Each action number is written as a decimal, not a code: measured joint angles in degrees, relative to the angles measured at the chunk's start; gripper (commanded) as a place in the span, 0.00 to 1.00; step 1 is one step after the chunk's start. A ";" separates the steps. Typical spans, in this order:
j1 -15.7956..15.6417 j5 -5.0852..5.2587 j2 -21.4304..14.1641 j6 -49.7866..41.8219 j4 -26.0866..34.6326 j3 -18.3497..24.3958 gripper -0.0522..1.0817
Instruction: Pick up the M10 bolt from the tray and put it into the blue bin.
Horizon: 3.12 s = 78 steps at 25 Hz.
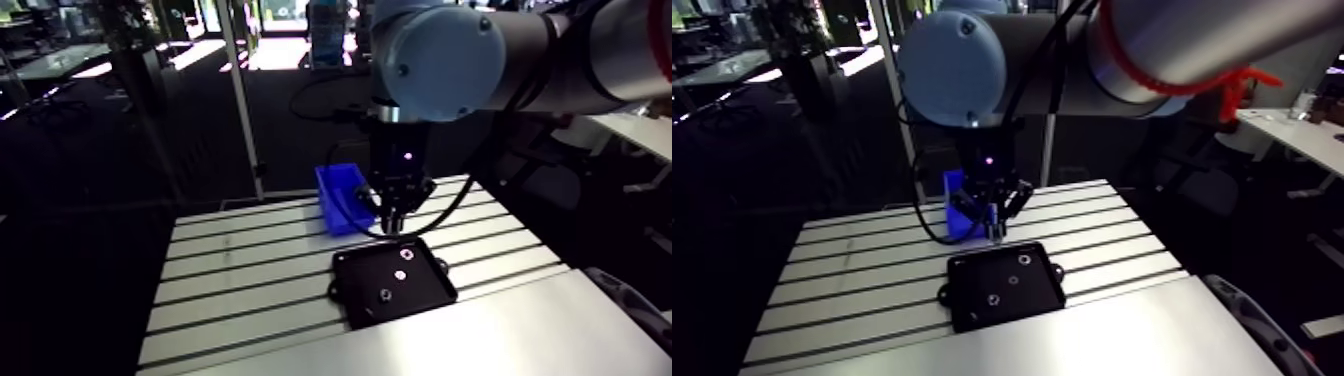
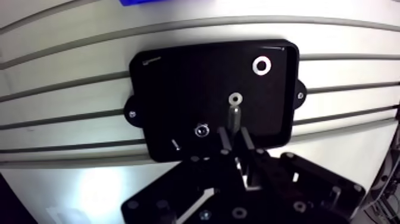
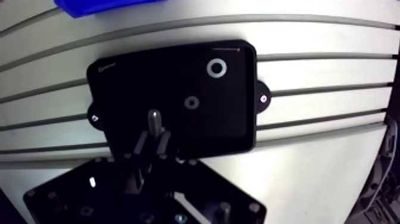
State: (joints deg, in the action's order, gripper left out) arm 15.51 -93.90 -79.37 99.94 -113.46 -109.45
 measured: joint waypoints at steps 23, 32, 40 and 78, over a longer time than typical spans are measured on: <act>0.13 0.68 -5.44 30.09 9.59 9.49 0.99; 1.20 4.00 -3.97 60.55 10.16 15.01 0.99; 1.28 4.56 0.16 83.80 10.30 18.02 0.99; -5.35 2.87 22.06 89.49 4.60 29.09 0.99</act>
State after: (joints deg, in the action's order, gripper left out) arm 10.17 -91.03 -57.31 189.43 -108.87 -80.36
